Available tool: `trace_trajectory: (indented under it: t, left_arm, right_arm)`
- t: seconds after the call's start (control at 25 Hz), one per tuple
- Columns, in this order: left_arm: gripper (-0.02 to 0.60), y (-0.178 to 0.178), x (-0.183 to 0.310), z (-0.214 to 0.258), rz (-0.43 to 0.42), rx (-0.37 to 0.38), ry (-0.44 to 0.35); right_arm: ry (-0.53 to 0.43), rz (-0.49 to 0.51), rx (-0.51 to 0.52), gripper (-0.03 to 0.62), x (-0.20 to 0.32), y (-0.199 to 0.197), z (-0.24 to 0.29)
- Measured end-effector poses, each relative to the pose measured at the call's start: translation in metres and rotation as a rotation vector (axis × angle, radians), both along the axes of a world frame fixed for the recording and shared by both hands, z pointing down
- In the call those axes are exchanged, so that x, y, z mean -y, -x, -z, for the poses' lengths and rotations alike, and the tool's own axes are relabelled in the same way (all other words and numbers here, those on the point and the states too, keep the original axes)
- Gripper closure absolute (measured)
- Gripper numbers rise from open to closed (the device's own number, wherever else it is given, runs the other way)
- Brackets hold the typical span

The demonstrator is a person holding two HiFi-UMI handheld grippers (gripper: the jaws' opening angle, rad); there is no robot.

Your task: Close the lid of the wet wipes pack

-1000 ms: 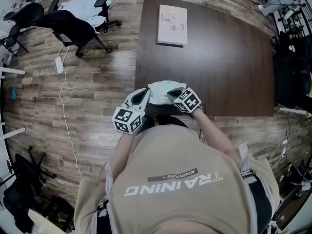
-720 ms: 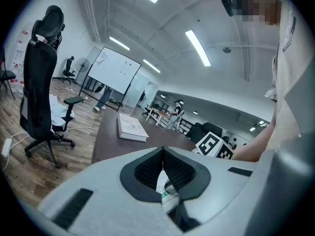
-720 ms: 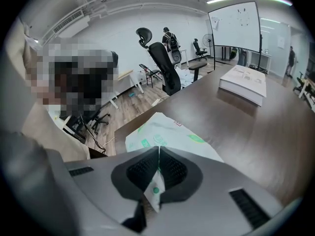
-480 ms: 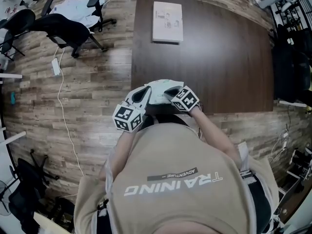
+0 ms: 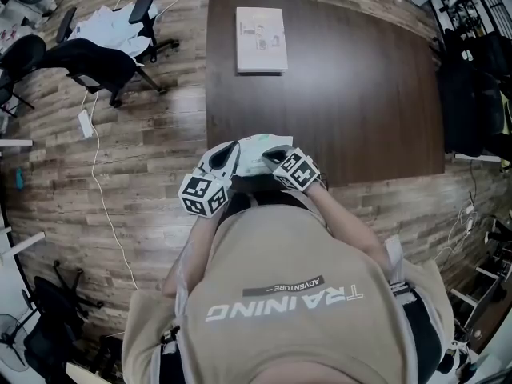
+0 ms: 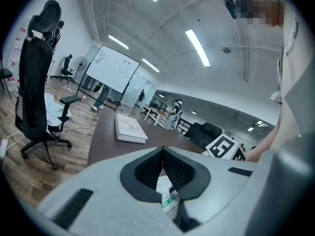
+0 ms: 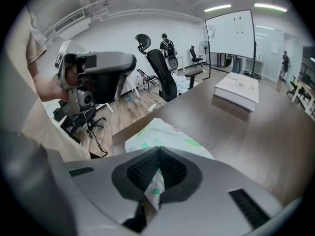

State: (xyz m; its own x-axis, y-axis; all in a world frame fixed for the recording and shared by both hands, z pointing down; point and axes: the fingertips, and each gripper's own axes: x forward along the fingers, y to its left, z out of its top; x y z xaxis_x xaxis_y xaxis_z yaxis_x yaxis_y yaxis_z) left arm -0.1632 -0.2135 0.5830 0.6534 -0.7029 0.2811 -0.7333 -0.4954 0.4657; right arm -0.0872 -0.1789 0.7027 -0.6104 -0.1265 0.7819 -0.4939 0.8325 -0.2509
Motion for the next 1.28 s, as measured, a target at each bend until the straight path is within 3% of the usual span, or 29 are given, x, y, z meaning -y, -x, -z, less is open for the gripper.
trace_trajectory:
  t: [0.2,0.4,0.52,0.88,1.16,1.28]
  left_arm:
    - [0.572,-0.013,0.004,0.000,-0.045,0.017,-0.015]
    - [0.572,-0.011,0.017,0.013,-0.032,0.046,-0.052]
    - [0.572,-0.004,0.026,0.025,-0.027,0.075,-0.086]
    - [0.572,0.042,0.053,0.082,0.025,0.151,-0.199]
    - [0.572,0.059,0.065,0.149,0.124,0.116,-0.334]
    - [0.572,0.055,0.065,0.169,0.123,0.124,-0.391]
  right_arm:
    - [-0.051,-0.075,0.078,0.580,0.011,-0.008,0.026]
    - [-0.116,-0.240,0.271,0.580,0.034,-0.027,0.082]
    - [-0.165,-0.286,0.363,0.580,0.051,-0.033,0.113]
    - [-0.269,-0.227,0.458,0.580,0.072,-0.022,0.170]
    - [-0.361,-0.151,0.512,0.580,0.093,-0.009,0.221]
    - [-0.396,-0.122,0.532,0.580,0.098,-0.005,0.238]
